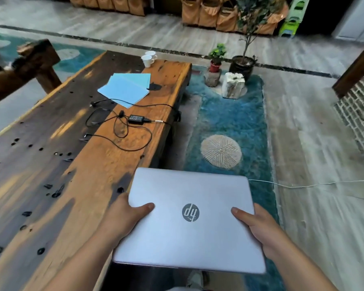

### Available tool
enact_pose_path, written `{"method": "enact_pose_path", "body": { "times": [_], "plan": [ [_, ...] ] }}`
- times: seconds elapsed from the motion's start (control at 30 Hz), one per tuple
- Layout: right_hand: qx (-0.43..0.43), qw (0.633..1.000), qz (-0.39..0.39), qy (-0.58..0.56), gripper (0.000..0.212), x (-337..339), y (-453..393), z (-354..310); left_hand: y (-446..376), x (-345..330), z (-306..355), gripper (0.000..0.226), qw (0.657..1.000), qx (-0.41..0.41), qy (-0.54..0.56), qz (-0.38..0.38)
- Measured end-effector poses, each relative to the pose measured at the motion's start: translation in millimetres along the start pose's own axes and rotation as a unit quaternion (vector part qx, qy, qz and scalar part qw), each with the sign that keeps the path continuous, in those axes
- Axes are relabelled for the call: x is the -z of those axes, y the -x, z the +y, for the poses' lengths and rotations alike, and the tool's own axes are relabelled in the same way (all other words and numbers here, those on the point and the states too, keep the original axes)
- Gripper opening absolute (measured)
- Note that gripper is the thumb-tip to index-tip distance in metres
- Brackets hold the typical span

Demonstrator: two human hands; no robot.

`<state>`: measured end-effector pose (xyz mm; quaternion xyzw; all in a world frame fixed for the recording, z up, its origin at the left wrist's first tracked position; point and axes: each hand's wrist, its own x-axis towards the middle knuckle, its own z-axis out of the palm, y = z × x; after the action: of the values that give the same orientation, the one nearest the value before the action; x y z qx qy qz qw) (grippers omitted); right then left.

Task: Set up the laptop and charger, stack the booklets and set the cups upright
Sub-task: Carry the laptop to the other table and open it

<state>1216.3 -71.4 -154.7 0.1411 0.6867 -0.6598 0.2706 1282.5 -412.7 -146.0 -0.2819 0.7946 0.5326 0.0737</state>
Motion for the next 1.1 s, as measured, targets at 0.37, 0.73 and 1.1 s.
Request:
{"method": "enact_pose_path", "body": {
  "times": [0.37,0.73,1.1],
  "plan": [
    [-0.019,0.998,0.029,-0.047,0.038,60.4,-43.7,-11.5,-53.2,-58.0,53.2,0.032,0.999,-0.001,-0.026,-0.023],
    [-0.030,0.996,0.053,-0.058,0.033,31.3,-140.3,-62.1,-173.0,-44.6,78.5,0.033,0.998,-0.019,0.015,-0.055],
    [-0.041,0.998,0.017,0.042,0.024,-55.4,-257.1,-149.8,-277.2,26.6,67.8,0.043,1.000,0.005,0.013,0.023]
  ]
}}
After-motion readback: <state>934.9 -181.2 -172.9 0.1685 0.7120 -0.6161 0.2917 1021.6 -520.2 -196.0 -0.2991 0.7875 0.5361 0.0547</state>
